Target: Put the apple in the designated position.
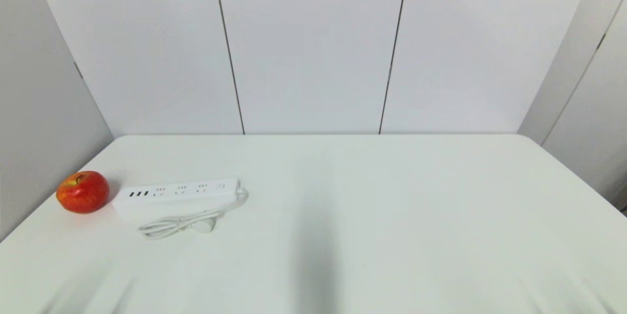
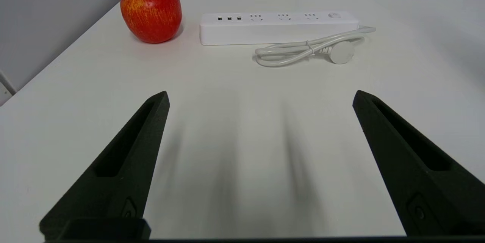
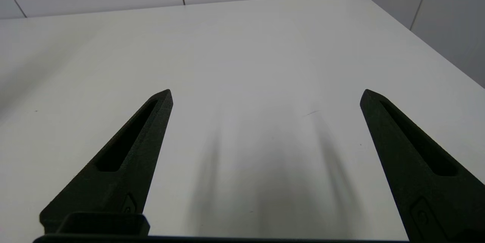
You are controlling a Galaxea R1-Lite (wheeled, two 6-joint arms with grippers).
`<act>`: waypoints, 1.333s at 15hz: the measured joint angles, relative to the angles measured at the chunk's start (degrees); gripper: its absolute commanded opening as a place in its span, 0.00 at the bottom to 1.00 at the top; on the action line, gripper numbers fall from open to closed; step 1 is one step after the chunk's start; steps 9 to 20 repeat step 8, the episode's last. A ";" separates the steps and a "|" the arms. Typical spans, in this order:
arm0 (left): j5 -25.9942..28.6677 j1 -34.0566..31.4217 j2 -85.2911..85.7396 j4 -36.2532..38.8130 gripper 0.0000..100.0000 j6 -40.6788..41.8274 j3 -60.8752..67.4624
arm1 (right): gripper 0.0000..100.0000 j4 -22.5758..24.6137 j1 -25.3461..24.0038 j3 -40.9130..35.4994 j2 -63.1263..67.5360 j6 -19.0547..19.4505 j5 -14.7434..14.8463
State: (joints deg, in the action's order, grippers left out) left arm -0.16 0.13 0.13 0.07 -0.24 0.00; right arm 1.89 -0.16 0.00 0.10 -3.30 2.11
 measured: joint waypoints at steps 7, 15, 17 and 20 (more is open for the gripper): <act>0.00 0.00 -0.04 -0.02 1.00 0.00 0.00 | 1.00 0.01 0.00 0.00 0.00 -0.74 0.06; 0.00 0.00 -0.04 0.00 1.00 0.00 0.00 | 1.00 0.01 0.00 0.00 0.00 -0.74 0.06; 0.00 0.00 -0.04 0.00 1.00 0.00 0.00 | 1.00 0.01 0.00 0.00 0.00 -0.74 0.06; 0.00 0.00 -0.04 0.00 1.00 0.00 0.00 | 1.00 0.01 0.00 0.00 0.00 -0.74 0.06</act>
